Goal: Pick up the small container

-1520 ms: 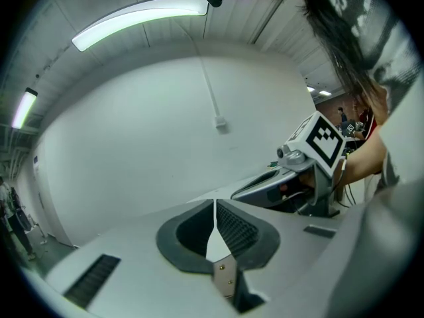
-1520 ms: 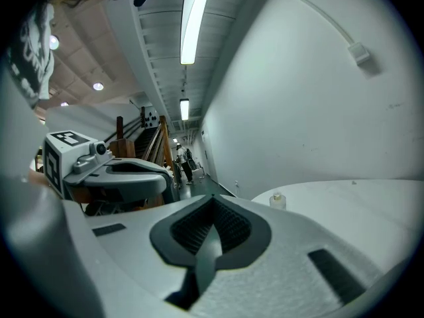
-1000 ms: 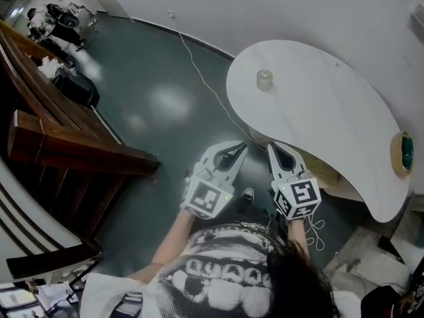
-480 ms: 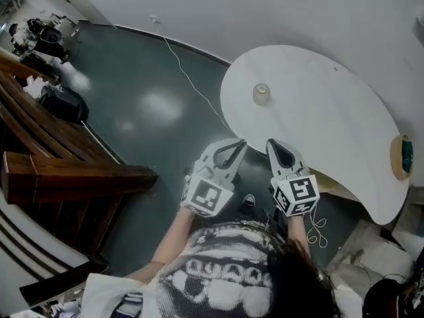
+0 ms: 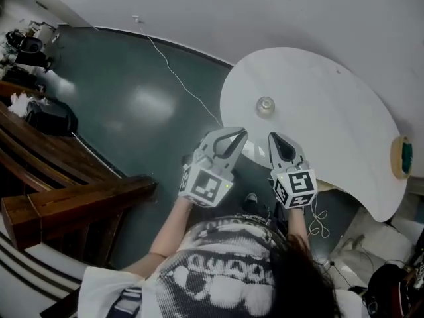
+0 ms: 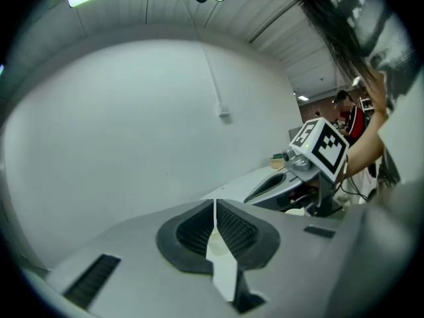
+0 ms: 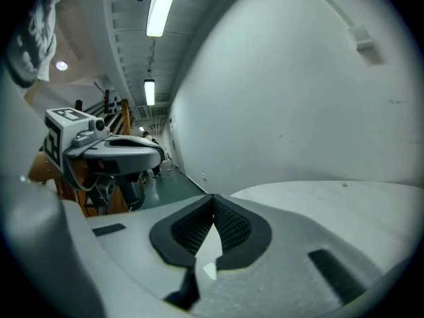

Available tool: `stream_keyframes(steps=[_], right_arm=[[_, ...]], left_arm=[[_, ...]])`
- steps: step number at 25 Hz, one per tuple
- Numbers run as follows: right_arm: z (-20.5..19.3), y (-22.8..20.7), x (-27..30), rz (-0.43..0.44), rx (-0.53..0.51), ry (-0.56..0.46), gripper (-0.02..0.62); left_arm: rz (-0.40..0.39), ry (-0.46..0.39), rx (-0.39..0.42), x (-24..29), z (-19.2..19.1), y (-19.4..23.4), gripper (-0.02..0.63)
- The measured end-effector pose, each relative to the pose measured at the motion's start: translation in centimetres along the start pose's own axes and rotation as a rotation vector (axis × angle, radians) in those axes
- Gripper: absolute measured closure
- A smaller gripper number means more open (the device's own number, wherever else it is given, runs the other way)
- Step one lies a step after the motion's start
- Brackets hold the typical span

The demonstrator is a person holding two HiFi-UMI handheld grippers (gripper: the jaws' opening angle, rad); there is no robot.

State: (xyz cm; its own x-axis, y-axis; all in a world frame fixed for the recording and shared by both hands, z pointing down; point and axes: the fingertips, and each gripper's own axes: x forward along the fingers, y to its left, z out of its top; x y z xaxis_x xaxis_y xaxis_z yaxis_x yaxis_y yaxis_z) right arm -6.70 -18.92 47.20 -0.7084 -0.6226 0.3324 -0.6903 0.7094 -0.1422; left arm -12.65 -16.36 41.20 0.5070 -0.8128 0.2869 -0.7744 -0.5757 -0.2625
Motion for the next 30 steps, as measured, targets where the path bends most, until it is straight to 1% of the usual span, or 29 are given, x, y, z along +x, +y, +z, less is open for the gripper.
stream_keyframes(steps=[4, 7, 9, 12, 15, 17, 19, 23, 27, 30], right_arm=[[-1.0, -1.1, 2.4, -0.052, 0.002, 0.049, 0.592], [-2.2, -1.6, 3.9, -0.079, 0.004, 0.091, 0.568], [-3.3, -1.9, 4.6, -0.103, 0.005, 0.120, 0.548], [-5.2, -2.9, 5.8, -0.139, 0.001, 0.169, 0.466], [-6.6, -4.0, 7.5, -0.162, -0.006, 0.202, 0.409], [-7.3, -4.7, 8.6, -0.178, -0.010, 0.209, 0.372], [-8.0, -5.5, 9.8, -0.196, -0.014, 0.211, 0.321], [-9.4, -6.9, 12.1, -0.222, -0.002, 0.224, 0.260], [-10.8, -7.8, 14.1, -0.232, 0.054, 0.244, 0.242], [-11.6, -8.2, 15.1, -0.239, 0.064, 0.269, 0.241]], left_arm=[[-0.040, 0.011, 0.037, 1.2, -1.0, 2.3, 0.595], [-0.077, 0.032, 0.079, 2.0, -2.5, 3.0, 0.595], [-0.105, 0.034, 0.091, 2.5, -3.3, 3.1, 0.595], [-0.155, 0.024, 0.092, 3.5, -3.7, 3.1, 0.595], [-0.189, 0.016, 0.102, 4.3, -3.8, 3.4, 0.595], [-0.206, 0.013, 0.114, 4.6, -3.8, 3.7, 0.595], [-0.212, 0.010, 0.126, 4.8, -4.1, 4.1, 0.595], [-0.235, 0.013, 0.129, 4.9, -4.3, 4.8, 0.595], [-0.238, 0.012, 0.132, 4.8, -4.9, 5.6, 0.595], [-0.245, 0.015, 0.131, 4.8, -5.3, 6.0, 0.595]])
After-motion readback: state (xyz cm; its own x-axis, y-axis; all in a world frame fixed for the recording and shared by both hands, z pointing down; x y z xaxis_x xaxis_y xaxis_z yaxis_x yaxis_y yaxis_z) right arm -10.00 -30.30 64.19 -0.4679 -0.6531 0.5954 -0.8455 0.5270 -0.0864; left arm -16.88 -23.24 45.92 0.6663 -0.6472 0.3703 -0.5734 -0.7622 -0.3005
